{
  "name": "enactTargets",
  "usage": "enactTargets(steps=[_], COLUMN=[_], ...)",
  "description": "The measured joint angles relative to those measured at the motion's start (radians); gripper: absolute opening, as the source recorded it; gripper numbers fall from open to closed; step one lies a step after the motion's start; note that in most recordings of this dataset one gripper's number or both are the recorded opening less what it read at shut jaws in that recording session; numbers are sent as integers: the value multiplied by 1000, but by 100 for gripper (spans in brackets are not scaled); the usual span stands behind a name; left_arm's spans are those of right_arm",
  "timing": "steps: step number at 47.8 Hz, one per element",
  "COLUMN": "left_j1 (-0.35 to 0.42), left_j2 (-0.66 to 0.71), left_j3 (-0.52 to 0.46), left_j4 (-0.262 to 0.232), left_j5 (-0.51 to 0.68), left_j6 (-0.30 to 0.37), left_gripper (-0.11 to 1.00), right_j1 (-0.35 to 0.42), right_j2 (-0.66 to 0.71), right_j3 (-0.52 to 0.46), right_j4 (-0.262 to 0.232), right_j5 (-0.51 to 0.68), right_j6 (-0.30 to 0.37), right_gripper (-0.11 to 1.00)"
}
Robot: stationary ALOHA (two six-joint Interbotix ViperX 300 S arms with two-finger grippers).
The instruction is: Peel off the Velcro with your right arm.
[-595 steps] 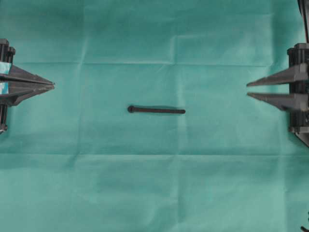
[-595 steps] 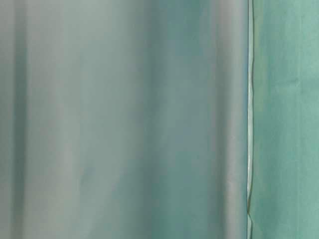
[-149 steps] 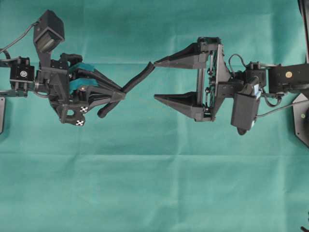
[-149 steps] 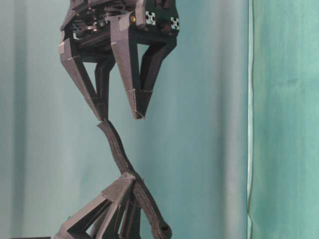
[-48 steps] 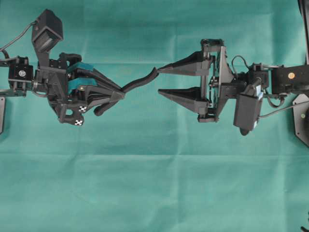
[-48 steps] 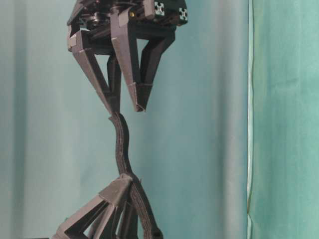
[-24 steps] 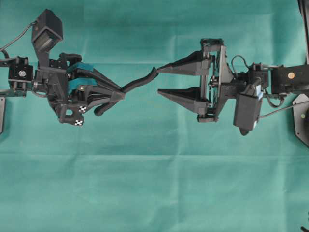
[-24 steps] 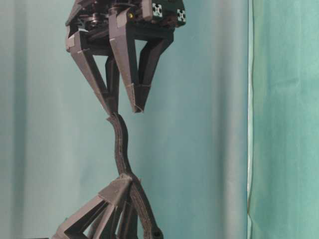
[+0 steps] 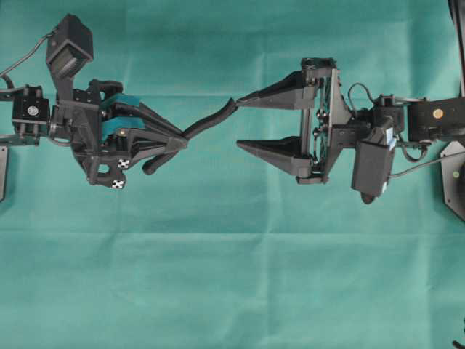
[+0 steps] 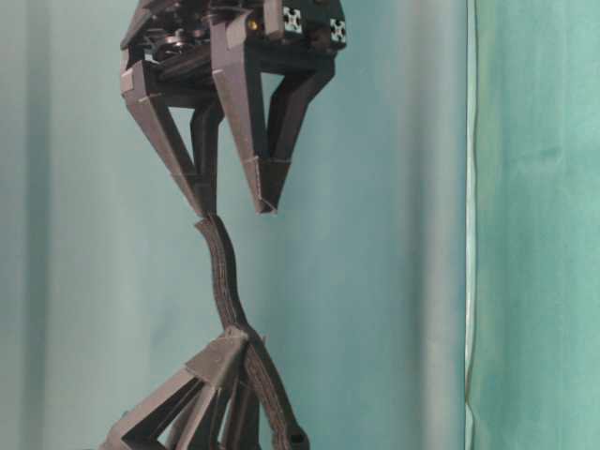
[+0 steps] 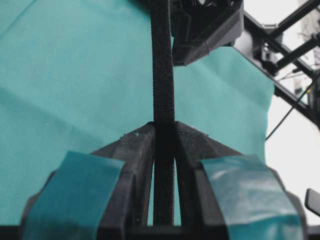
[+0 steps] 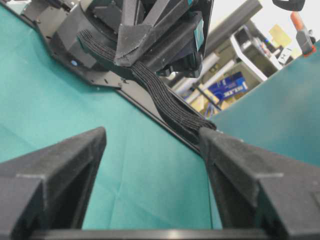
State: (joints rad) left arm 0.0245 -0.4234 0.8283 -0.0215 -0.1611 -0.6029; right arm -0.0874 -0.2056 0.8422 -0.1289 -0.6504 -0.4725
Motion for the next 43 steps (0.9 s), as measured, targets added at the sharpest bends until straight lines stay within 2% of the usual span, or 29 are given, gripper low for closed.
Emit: enactTargets(steps=[43], left_j1=[2], left_j2=[0], left_j3=[3], left_j4=[-2], left_j5=[-5], left_j6=[0], left_gripper=[10], right_j1=[0], right_j2=[-8], right_j3=[2], right_j4=[0], right_j5=[0], right_j6=[2], right_gripper=[41])
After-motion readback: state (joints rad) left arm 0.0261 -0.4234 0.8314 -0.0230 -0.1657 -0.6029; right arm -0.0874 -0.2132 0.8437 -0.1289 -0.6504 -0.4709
